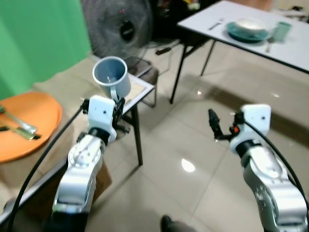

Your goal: Setting the table

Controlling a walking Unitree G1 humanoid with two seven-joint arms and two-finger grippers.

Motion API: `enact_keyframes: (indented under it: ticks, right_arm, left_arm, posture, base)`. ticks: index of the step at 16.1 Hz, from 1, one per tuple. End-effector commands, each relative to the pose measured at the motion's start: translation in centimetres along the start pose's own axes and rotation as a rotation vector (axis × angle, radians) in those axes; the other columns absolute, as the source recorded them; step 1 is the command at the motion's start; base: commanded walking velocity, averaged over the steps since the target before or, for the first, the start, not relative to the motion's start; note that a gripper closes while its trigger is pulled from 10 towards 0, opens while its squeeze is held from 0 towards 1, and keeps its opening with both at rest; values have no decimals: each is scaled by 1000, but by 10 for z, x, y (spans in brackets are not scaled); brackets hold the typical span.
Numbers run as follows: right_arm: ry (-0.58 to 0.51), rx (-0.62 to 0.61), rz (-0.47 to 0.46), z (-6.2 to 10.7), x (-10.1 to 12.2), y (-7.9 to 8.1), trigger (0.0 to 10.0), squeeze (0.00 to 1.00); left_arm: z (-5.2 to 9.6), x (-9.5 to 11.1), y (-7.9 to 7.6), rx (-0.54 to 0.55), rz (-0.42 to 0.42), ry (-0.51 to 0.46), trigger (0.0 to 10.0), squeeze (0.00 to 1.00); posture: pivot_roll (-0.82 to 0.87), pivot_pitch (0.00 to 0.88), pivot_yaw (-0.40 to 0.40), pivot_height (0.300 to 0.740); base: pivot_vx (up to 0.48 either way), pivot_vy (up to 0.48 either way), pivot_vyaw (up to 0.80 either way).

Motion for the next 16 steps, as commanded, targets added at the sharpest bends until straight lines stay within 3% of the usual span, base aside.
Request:
enact_keyframes:
  ticks: [1, 7, 13, 16]
  right_arm:
    - [37, 16, 32, -2, -7, -2, 10000, 0]
    - [3, 68, 21, -5, 0, 6, 10000, 0]
    - [29, 40, -13, 3, -6, 3, 10000, 0]
    - [29, 25, -9, 6, -6, 0, 10000, 0]
  left_arm:
    - [-3, 9, -2, -2, 4, -25, 10000, 0]
    - [-5, 8, -3, -23, 26, -17, 10000, 0]
    - [-5, 6, -8, -68, 32, -11, 10000, 0]
    - [-5, 4, -11, -89, 42, -6, 10000, 0]
  posture:
    - [64, 0, 11, 740]
    - [76, 0, 5, 740]
    - [57, 0, 22, 740]
    - [42, 0, 35, 740]
  base:
    - [0, 0, -400]
    - [0, 0, 0]
    - [0, 0, -782]
    - [86, 0, -190]
Point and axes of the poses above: a point about 5 cm out from each wrist's last joint towards the gripper, its own z axis pointing back from the gripper into the wrist, its own x axis along the axis of the wrist's last joint, y = z × x, the point moved 4 cm from there along -z, pointing out of the wrist towards the gripper, and after that the axes turned 10 degrees about z, right-handed, at the moved point
